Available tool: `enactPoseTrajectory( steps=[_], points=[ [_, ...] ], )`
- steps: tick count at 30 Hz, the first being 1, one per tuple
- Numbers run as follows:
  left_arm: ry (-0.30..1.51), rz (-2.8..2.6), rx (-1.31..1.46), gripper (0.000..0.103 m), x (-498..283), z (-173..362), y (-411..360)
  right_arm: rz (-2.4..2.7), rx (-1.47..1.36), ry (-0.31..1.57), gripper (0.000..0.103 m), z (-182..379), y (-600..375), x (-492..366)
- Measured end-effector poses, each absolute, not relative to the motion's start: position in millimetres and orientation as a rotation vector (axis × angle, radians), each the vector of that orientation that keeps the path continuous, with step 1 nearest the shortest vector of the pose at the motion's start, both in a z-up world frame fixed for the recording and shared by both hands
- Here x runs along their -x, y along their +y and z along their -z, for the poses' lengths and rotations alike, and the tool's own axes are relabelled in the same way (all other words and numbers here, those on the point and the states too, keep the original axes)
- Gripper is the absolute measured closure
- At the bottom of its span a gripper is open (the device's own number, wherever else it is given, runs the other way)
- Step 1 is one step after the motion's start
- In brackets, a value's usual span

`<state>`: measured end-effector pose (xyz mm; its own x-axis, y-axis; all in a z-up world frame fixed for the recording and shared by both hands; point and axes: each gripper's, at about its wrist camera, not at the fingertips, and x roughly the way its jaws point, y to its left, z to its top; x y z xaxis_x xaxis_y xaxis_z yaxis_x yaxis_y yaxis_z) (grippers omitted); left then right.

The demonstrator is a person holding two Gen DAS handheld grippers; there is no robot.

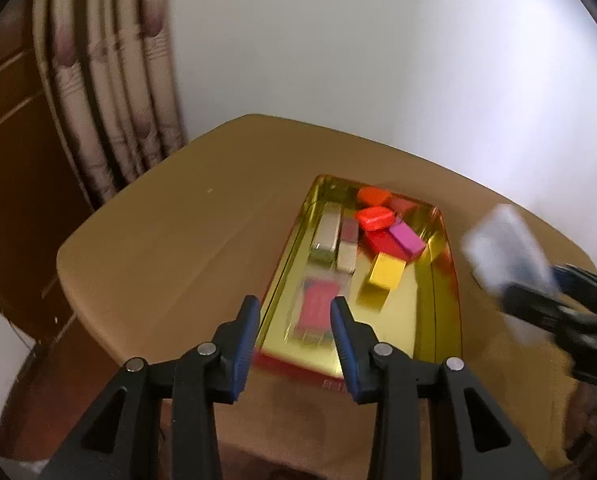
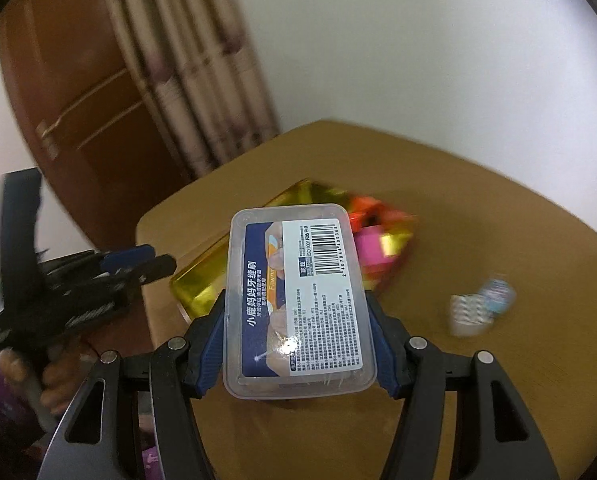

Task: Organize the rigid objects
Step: 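Lower the toothbrush box into the tin and open the right gripper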

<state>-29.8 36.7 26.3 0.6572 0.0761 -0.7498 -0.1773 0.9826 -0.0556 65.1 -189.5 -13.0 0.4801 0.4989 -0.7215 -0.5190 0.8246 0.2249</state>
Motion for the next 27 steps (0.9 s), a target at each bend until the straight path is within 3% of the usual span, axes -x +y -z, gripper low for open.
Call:
enactPoseTrajectory(
  steps=[12, 27],
  points=[
    [0.817, -0.12, 0.142, 0.066, 47, -21, 40, -0.647, 0.1, 1.023, 0.045, 66, -133, -88],
    [0.847, -0.088, 0.168, 0.066, 48, -13, 43, -0.58, 0.138, 1.065, 0.044, 90, -123, -100]
  ],
)
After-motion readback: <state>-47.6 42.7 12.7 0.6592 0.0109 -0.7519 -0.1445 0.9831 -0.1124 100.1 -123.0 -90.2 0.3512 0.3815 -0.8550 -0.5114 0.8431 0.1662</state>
